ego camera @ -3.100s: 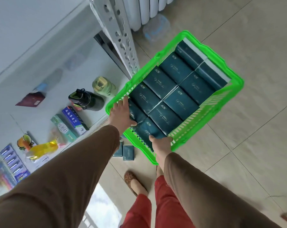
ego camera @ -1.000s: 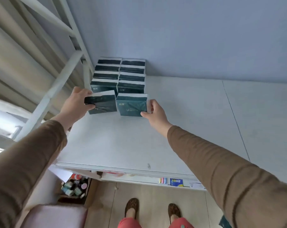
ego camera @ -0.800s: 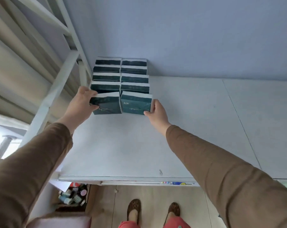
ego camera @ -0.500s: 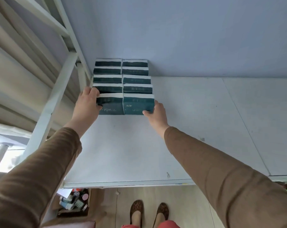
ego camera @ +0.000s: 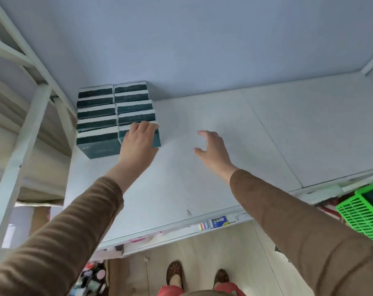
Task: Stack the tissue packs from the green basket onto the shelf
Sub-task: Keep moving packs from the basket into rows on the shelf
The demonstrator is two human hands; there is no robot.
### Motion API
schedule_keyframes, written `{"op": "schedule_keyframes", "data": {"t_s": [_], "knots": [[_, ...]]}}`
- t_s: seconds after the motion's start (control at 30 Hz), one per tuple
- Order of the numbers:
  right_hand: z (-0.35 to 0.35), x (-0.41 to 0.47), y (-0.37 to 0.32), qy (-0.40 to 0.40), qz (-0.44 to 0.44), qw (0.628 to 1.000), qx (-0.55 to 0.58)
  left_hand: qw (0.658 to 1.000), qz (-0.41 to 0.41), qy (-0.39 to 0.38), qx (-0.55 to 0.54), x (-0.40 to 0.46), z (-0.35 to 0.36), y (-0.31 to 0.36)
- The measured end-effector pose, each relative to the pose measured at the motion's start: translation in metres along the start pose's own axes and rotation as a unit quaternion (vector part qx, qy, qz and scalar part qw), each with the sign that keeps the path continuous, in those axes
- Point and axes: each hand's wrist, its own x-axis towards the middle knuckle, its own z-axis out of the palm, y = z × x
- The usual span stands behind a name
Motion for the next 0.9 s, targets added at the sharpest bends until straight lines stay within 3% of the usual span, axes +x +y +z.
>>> {"op": "schedule_keyframes", "data": {"t_s": [0.37,0.63,0.9], "knots": [[-0.191,-0.125,0.194,0.13,0.038,0.988,-0.075,0.977,0.199,-0.057,-0.057,0.02,0.083,0.302],[-0.325,-0.218,0.381,0.151,0.143,0.974,-0.085,0.951,0.275,-0.091,-0.11,-0.001,0.154,0.543],[-0.392,-0.243,0.543,0.154,0.29,0.944,0.023,0.925,0.305,-0.185,-0.129,0.019,0.244,0.704]]}}
